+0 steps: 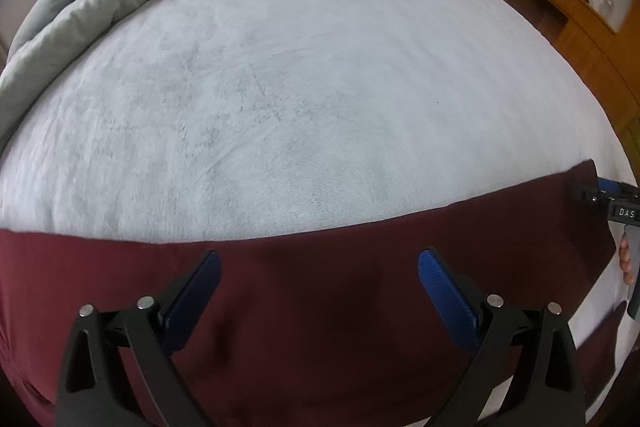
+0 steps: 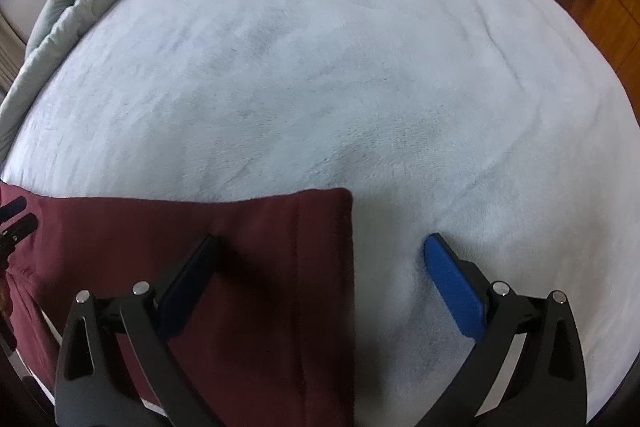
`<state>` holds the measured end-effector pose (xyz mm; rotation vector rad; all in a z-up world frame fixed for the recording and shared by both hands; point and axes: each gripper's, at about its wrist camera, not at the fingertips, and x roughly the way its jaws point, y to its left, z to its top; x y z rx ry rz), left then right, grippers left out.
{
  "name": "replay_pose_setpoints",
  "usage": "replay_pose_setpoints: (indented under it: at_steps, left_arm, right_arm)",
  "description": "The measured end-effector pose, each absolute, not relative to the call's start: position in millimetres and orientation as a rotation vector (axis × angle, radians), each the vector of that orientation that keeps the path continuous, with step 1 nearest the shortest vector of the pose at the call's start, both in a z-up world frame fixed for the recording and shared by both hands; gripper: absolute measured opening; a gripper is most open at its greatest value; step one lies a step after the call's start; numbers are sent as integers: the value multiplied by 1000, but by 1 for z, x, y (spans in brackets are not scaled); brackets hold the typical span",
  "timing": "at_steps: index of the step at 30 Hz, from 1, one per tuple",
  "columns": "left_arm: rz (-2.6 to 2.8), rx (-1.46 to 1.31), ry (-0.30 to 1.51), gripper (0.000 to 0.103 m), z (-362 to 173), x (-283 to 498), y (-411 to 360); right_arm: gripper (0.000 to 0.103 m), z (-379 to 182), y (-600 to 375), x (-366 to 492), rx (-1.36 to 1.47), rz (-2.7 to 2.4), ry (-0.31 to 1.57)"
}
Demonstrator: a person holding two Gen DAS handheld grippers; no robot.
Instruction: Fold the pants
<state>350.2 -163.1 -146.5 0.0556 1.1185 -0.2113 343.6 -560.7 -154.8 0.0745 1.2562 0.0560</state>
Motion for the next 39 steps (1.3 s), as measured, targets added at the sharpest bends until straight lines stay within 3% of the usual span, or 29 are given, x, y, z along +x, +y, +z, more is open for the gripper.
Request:
replay_pose_setpoints:
  at_steps: [2,6,17,28,30,32,35,39]
  left_arm:
    - [-234,53,1113,99,-143,351,-163]
    - [-309,97,1099,99,-140,357,-168]
    - [-667,183,1109,99,-146,380,-200]
    - [-880,141,1200,98,-153,390,-226]
    - [-880,141,1232,87,-159,393,-228]
    - [-883,112,1277,54,-162,394,-226]
    - [-876,72,1274,25,-159,390,-223]
    - [-802,102,1153,16,-131,358,-219]
  right_arm:
    - [78,-150,-555,336,46,76,1220]
    - [25,-136,-546,328,26,128,1197]
    - [23,-61,-567,300,224,391,989]
    - [23,-17,-561,277,195,489,910]
    - [23,-17,-561,275,195,489,905]
    - [23,-17,-561,273,199,484,907]
    - [23,-21,-560,269,201,474,916]
    - [23,-18,-559,257,193,450,900]
